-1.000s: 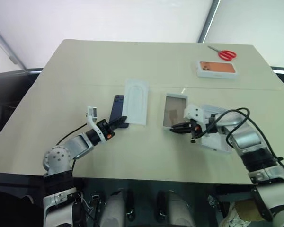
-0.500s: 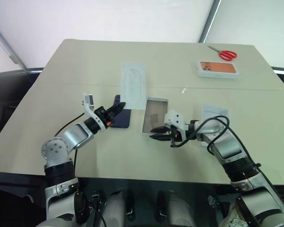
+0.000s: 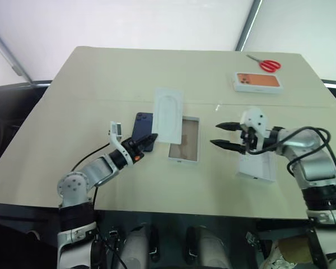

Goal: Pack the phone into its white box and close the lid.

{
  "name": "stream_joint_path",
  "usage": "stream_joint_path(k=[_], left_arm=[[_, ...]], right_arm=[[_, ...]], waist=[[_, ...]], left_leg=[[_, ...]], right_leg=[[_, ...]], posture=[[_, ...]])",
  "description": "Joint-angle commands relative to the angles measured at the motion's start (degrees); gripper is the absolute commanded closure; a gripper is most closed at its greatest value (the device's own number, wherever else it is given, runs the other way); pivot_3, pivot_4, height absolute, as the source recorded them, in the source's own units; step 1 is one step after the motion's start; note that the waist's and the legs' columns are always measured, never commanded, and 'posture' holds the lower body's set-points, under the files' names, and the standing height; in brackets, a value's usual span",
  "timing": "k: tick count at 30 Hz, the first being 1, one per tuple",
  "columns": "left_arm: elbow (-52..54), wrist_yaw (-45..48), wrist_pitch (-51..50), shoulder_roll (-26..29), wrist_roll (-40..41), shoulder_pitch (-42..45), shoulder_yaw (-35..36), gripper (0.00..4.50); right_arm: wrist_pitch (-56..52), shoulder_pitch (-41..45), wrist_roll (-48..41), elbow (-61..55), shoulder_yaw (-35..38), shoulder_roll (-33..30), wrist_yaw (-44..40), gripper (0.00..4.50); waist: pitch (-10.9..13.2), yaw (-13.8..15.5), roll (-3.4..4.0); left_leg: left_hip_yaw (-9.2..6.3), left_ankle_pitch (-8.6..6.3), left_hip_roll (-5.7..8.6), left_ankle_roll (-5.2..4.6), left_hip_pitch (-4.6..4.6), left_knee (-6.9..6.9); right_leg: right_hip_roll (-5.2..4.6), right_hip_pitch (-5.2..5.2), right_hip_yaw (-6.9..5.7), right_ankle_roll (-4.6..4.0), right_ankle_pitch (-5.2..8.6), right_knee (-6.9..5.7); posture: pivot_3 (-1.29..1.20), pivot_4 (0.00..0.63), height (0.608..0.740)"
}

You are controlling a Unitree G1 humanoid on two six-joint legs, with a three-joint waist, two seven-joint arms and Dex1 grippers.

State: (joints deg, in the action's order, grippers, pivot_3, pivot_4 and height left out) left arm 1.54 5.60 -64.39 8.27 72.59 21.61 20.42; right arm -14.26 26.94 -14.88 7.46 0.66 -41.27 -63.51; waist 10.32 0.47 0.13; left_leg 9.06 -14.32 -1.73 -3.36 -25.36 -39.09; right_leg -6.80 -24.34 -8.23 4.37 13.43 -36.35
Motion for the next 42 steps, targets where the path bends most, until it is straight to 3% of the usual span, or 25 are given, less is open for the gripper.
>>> stream_joint_path(k=[1,18,21,26,38,42], left_arm=[[0.37,1.05,-1.74,-0.21,0.72,1.28,-3.09,4.5],[-1.34,1.43,-2.65,-1.35,-1.05,1.75,-7.05,4.5],[-1.33,1.25,-2.6,-1.55,-1.24,1.88,-7.17,3.48],[-0.1,1.46,-3.24,-0.4,-1.38,1.88,-7.33,1.0],[4.53,7.88,0.95,7.69,-4.76,2.3,-6.67,1.0],[7.44,14.15,5.92,11.97,-8.43,2.87,-6.86,0.96]], right_arm=[[3.2,1.55,0.38,1.95,1.34,-0.23,0.83,1.59],[4.86,0.54,0.7,0.85,0.18,1.91,2.95,1.59],[5.02,0.39,0.79,0.73,0.23,2.08,3.29,1.53],[5.12,0.81,0.83,0.97,0.11,2.27,3.54,1.53],[-0.29,4.11,-1.24,-3.36,-2.83,9.63,6.38,1.53],[-1.78,4.2,1.43,-4.49,-6.2,11.22,7.48,2.87]], waist=[[0.0,-0.06,0.0],[0.0,0.16,0.0],[0.0,0.13,0.0],[0.0,0.17,0.0],[0.01,-0.24,0.0],[0.01,-0.12,0.03]], left_leg=[[0.0,0.0,0.0,0.0,0.0,0.0],[0.0,0.01,0.01,0.0,0.0,-0.01],[0.0,0.01,0.01,0.0,-0.01,-0.01],[0.0,0.01,0.0,0.0,0.0,-0.01],[-0.01,0.0,-0.03,0.02,-0.01,0.01],[-0.01,-0.06,-0.03,0.15,-0.03,0.02]], right_leg=[[0.01,0.0,0.0,0.0,0.0,-0.01],[0.0,0.0,0.0,0.0,0.0,-0.01],[-0.01,0.0,0.0,0.0,0.0,-0.01],[-0.01,0.01,0.0,0.0,0.0,-0.01],[-0.02,-0.02,0.0,0.0,0.0,-0.01],[-0.04,-0.05,0.0,-0.01,0.0,0.0]], posture=[[0.0,0.15,0.738],[0.0,0.15,0.738],[0.0,0.15,0.738],[0.0,0.15,0.738],[0.0,0.15,0.738],[0.0,0.15,0.738]])
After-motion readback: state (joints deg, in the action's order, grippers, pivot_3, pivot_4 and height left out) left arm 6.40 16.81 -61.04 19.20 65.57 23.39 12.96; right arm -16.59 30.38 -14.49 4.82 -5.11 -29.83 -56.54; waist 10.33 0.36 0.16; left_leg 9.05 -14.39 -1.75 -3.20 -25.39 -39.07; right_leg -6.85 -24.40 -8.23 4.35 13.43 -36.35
